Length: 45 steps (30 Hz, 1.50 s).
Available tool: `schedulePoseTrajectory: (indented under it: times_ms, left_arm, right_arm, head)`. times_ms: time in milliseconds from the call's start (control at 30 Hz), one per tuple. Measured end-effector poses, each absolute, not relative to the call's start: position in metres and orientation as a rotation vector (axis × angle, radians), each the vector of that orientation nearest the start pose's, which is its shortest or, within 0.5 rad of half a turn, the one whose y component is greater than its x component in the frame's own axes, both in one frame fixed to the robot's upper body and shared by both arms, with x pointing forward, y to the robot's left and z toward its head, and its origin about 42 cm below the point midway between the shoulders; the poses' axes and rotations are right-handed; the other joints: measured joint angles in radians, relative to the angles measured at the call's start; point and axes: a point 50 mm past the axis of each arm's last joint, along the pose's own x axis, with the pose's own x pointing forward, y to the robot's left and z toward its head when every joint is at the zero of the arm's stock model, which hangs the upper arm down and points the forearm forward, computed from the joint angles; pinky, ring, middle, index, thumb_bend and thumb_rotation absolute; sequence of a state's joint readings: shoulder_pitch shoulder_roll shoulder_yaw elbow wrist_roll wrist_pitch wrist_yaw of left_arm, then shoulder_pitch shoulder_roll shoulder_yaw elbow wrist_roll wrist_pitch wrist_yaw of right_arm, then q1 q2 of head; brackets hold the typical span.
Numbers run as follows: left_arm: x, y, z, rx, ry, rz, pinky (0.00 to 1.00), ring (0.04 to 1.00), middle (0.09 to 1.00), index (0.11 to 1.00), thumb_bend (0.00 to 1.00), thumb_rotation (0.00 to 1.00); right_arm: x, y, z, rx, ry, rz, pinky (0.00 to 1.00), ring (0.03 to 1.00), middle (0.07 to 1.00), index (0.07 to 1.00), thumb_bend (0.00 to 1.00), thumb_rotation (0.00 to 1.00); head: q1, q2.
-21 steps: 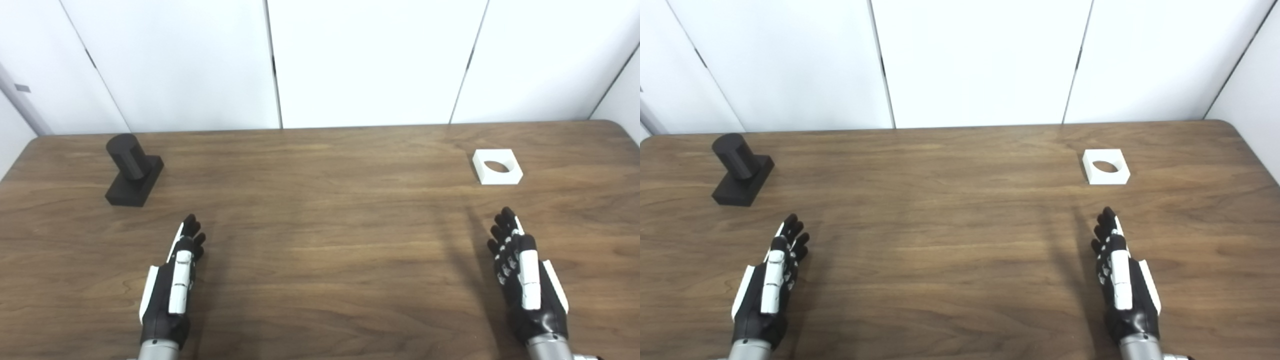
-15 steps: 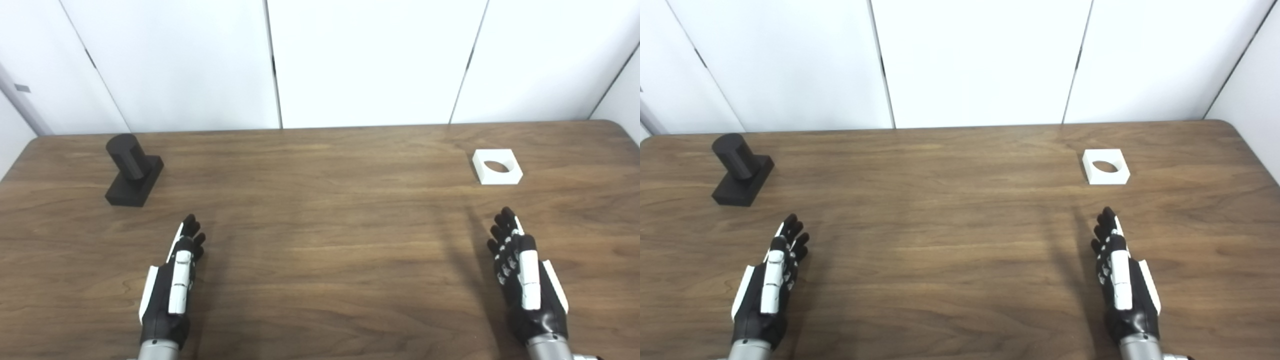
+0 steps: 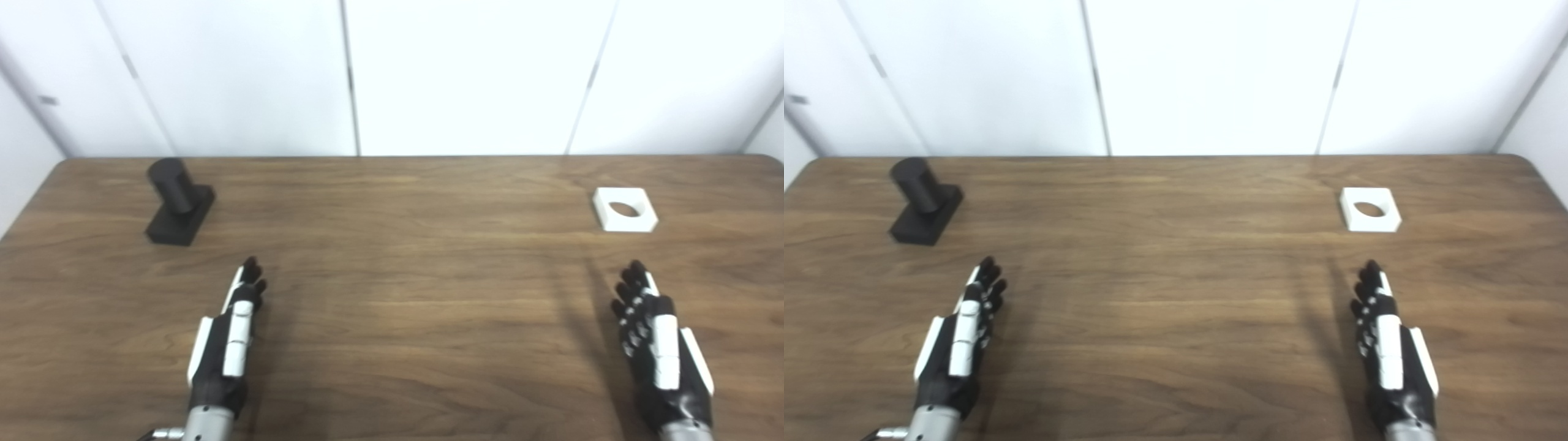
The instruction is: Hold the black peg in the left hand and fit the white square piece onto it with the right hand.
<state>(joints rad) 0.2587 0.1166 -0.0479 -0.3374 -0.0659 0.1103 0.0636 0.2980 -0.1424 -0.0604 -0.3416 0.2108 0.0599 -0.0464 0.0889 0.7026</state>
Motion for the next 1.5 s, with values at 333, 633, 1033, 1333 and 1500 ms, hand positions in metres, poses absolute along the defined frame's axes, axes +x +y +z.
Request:
schedulePoseTrajectory:
  times_ms: [333,633,1033,1333,1500]
  left_arm:
    - [0.199,0.238,0.117,0.075,0.017,0.042,1.00,0.979,0.993,0.992,0.56,1.00]
    - [0.199,0.237,0.112,0.073,0.005,0.044,1.00,0.984,0.999,0.997,0.48,1.00]
    - [0.199,0.234,0.105,0.085,-0.002,0.041,1.00,0.999,1.000,1.000,0.50,1.00]
    - [0.199,0.230,0.102,0.092,-0.004,0.046,1.00,0.999,1.000,1.000,0.50,1.00]
    - [0.199,0.229,0.098,0.094,-0.012,0.049,1.00,0.995,0.999,0.996,0.51,1.00]
  right_arm:
    - [0.184,-0.285,0.118,0.048,-0.017,-0.118,1.00,1.000,1.000,1.000,0.56,1.00]
    - [0.184,-0.286,0.116,0.039,-0.022,-0.118,1.00,1.000,1.000,1.000,0.56,1.00]
    - [0.185,-0.289,0.113,0.056,-0.029,-0.120,1.00,1.000,1.000,1.000,0.55,1.00]
    - [0.185,-0.292,0.112,0.067,-0.031,-0.110,1.00,1.000,1.000,1.000,0.54,1.00]
    - [0.186,-0.294,0.109,0.060,-0.035,-0.110,1.00,1.000,1.000,1.000,0.58,1.00]
  head:
    - [0.051,-0.063]
    - [0.074,-0.107]
    - [0.095,-0.143]
    - [0.147,-0.175]
    - [0.166,-0.196]
